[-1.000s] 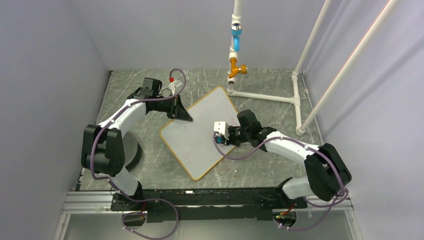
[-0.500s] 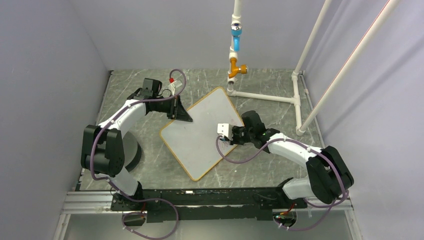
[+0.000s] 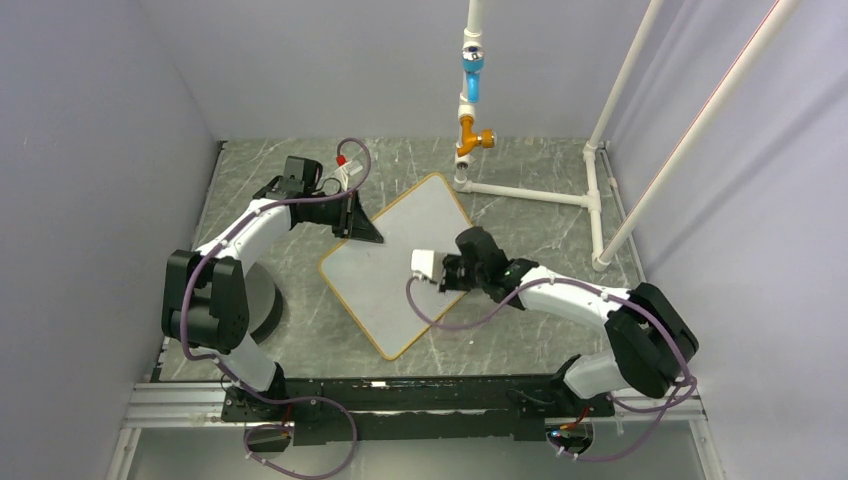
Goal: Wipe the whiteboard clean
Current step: Erase the whiteboard at the center of the board.
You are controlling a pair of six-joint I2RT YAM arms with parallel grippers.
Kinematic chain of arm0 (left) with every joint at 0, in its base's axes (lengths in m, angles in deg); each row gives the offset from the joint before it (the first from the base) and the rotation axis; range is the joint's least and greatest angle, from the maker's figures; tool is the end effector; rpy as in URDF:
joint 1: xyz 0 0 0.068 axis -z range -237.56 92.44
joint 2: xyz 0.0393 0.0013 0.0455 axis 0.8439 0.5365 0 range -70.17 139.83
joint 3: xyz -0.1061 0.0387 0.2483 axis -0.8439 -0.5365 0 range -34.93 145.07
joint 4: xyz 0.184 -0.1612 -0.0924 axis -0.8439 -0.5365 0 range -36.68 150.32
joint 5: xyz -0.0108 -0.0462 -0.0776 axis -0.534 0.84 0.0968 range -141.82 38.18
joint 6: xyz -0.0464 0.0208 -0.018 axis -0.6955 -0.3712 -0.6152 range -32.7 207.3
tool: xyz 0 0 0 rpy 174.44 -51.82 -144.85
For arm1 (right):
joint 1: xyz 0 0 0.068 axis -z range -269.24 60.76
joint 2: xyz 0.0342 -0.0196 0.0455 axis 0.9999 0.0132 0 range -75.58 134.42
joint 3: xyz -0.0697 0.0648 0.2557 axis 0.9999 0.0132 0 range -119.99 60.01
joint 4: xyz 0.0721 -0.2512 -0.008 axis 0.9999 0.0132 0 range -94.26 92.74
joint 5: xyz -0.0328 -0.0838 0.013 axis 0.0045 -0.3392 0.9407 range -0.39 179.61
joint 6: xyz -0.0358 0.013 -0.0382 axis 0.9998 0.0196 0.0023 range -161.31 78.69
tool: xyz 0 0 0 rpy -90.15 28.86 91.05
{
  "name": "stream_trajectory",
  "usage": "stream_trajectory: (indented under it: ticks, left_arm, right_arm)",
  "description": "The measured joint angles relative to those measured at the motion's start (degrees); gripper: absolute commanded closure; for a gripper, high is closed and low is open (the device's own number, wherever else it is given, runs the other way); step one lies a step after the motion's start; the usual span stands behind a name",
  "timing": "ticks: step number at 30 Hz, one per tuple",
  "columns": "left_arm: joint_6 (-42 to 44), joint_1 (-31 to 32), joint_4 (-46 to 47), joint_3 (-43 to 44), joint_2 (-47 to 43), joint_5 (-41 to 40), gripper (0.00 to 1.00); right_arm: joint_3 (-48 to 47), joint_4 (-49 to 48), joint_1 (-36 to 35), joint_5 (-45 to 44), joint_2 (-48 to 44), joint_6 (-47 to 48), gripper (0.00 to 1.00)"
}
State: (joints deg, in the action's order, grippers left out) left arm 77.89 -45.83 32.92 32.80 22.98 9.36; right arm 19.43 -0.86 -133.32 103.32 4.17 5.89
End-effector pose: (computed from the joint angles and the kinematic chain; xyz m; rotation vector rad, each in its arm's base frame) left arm 0.3233 -0.0990 0.2534 0.5046 2.2942 -1.4810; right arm 0.1959 0.2015 0.1916 -1.7273 1.5195 0.2485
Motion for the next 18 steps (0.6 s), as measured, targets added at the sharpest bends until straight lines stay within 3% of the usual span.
stream_trajectory:
  ticks: [6,14,18]
  left_arm:
    - [-0.15,0.0,0.11,0.0,0.0,0.02,1.0]
    - [0.26,0.15,-0.31,0.0,0.0,0.57,1.0]
    - [0.28,0.37,-0.31,0.0,0.0,0.22,1.0]
  right_arm:
    - [-2.97,-1.51,5.68,-6.67,0.31,-3.91,1.0]
    - [-2.56,4.46,-8.92,-1.16,1.07,-0.39,1.0]
    - [-2.43,6.16,-9.44,-1.51,2.23,-0.63,1.0]
